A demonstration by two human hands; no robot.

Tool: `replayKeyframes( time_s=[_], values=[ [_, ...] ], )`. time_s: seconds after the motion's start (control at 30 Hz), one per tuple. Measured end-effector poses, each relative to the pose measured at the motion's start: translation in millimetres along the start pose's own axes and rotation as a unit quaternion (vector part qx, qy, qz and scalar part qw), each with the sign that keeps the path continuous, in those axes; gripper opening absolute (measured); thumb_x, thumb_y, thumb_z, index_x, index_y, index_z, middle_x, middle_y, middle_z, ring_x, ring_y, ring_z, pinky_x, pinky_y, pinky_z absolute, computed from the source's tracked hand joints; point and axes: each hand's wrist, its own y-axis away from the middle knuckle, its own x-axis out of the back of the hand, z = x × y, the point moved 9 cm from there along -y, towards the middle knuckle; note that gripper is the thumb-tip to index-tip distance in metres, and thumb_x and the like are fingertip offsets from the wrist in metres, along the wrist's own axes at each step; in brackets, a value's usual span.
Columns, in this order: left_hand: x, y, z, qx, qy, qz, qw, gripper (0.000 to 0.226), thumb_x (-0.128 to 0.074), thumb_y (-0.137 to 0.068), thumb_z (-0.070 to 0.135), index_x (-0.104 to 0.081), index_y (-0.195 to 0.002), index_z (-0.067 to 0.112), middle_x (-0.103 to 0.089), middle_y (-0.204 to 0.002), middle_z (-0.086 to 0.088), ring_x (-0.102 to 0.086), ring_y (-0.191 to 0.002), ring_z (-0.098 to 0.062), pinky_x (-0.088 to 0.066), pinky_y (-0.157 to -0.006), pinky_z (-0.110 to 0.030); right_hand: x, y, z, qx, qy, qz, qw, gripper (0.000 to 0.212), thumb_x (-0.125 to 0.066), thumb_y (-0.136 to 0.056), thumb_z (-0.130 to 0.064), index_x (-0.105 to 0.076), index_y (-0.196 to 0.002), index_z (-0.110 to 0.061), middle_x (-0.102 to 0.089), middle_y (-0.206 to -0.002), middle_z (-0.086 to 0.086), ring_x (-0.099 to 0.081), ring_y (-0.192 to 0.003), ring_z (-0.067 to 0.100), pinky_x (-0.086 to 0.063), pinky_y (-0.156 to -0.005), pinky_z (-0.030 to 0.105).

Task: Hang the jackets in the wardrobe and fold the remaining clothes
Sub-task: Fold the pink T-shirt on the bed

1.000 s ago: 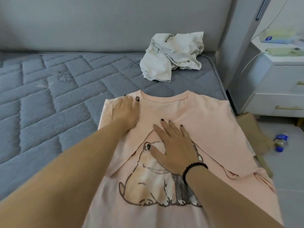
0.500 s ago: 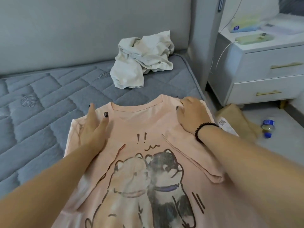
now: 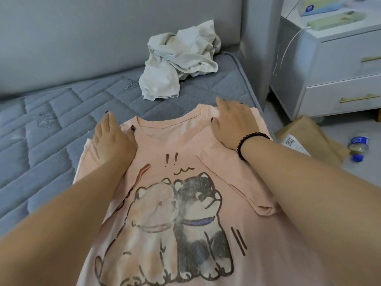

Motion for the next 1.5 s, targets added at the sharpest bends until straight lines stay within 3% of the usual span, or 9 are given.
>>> replayKeyframes(
  time_s=[0.1,0.23,0.37,0.53,0.7,0.93,1.1,1.27,1.5],
  values=[
    [-0.3,-3.9,9.4,-0.030,-0.038,-0.005,0.999,0.062,-0.047,-0.097,0.025,-0.023,-0.149,0.001,-0.048,-0.134,-0.025,-0.042,-0.124,-0.043,-0.029,-0.104,-0.051,2.3,-0.8,3.0,-0.011,0.022,0.023,0.999,0.035,-0.043,-0.092,-0.027,-0.047,-0.122,-0.009,-0.054,-0.112,0.009,-0.047,-0.099,0.028,-0.032,-0.083,0.037],
    [22.4,26.3,58.7,-0.219,-0.037,0.052,0.974,0.036,-0.067,-0.088,0.006,-0.058,-0.117,-0.013,-0.058,-0.094,-0.031,-0.056,-0.088,-0.048,-0.042,-0.078,-0.056,34.3,13.4,-23.2,0.077,-0.031,0.112,0.990,0.015,-0.054,-0.075,0.010,-0.063,-0.082,0.000,-0.055,-0.080,0.016,-0.052,-0.071,0.032,-0.033,-0.063,0.038],
    [72.3,80.9,50.1,-0.265,-0.084,0.137,0.951,0.020,-0.048,-0.082,0.010,-0.063,-0.081,-0.004,-0.053,-0.069,-0.019,-0.043,-0.071,-0.032,-0.029,-0.071,-0.041,75.1,45.3,-37.2,0.121,-0.070,0.133,0.981,0.019,-0.057,-0.065,0.018,-0.064,-0.074,0.003,-0.056,-0.069,0.018,-0.050,-0.050,0.031,-0.038,-0.048,0.034],
    [105.7,151.6,7.1,-0.164,-0.034,0.054,0.984,0.040,-0.044,-0.083,0.030,-0.072,-0.096,0.004,-0.057,-0.086,-0.019,-0.055,-0.080,-0.039,-0.043,-0.073,-0.053,122.7,121.5,-49.6,0.162,-0.046,0.081,0.982,0.022,-0.052,-0.075,-0.021,-0.067,-0.075,-0.004,-0.058,-0.069,0.013,-0.049,-0.041,0.027,-0.041,-0.037,0.031],
    [152.3,226.3,-10.9,-0.177,0.041,-0.032,0.983,0.047,-0.040,-0.083,0.037,-0.060,-0.125,0.029,-0.047,-0.098,-0.006,-0.041,-0.089,-0.025,-0.038,-0.079,-0.046,150.0,198.0,-65.1,0.163,-0.007,-0.019,0.986,0.033,-0.075,-0.050,0.002,-0.071,-0.081,-0.007,-0.058,-0.067,0.008,-0.051,-0.037,0.025,-0.039,-0.028,0.032],
    [228.4,344.9,-50.8,-0.230,0.017,-0.107,0.967,0.042,-0.033,-0.096,0.047,-0.067,-0.120,0.036,-0.043,-0.096,0.004,-0.046,-0.077,-0.022,-0.037,-0.073,-0.039,195.2,317.9,-113.4,0.231,0.006,-0.068,0.971,0.069,-0.085,-0.038,-0.012,-0.047,-0.095,-0.019,-0.051,-0.056,-0.003,-0.041,-0.029,0.016,-0.031,-0.026,0.021],
    [265.9,414.7,-58.5,-0.281,-0.011,-0.136,0.950,0.064,-0.008,-0.100,0.052,-0.068,-0.120,0.037,-0.038,-0.101,0.006,-0.034,-0.082,-0.013,-0.043,-0.069,-0.032,205.1,400.6,-140.0,0.228,0.036,-0.175,0.957,0.058,-0.091,-0.028,-0.030,-0.076,-0.083,-0.020,-0.046,-0.044,-0.006,-0.040,-0.025,0.012,-0.027,-0.026,0.016],
    [297.3,464.4,-64.1,-0.315,-0.017,-0.144,0.938,0.062,-0.009,-0.102,0.051,-0.066,-0.122,0.037,-0.041,-0.104,0.002,-0.036,-0.084,-0.016,-0.053,-0.071,-0.044,224.2,458.8,-158.5,0.220,0.093,-0.229,0.944,0.061,-0.091,-0.017,-0.017,-0.078,-0.077,-0.021,-0.044,-0.040,-0.005,-0.037,-0.022,0.014,-0.026,-0.026,0.015],
    [319.9,503.6,-91.8,-0.344,-0.026,-0.171,0.923,0.055,-0.012,-0.100,0.054,-0.058,-0.127,0.041,-0.041,-0.103,0.003,-0.036,-0.085,-0.014,-0.051,-0.067,-0.036,237.9,504.3,-166.4,0.232,0.145,-0.282,0.920,0.059,-0.089,-0.008,-0.025,-0.073,-0.065,-0.027,-0.044,-0.038,-0.005,-0.038,-0.022,0.011,-0.018,-0.033,0.013]
  ],
)
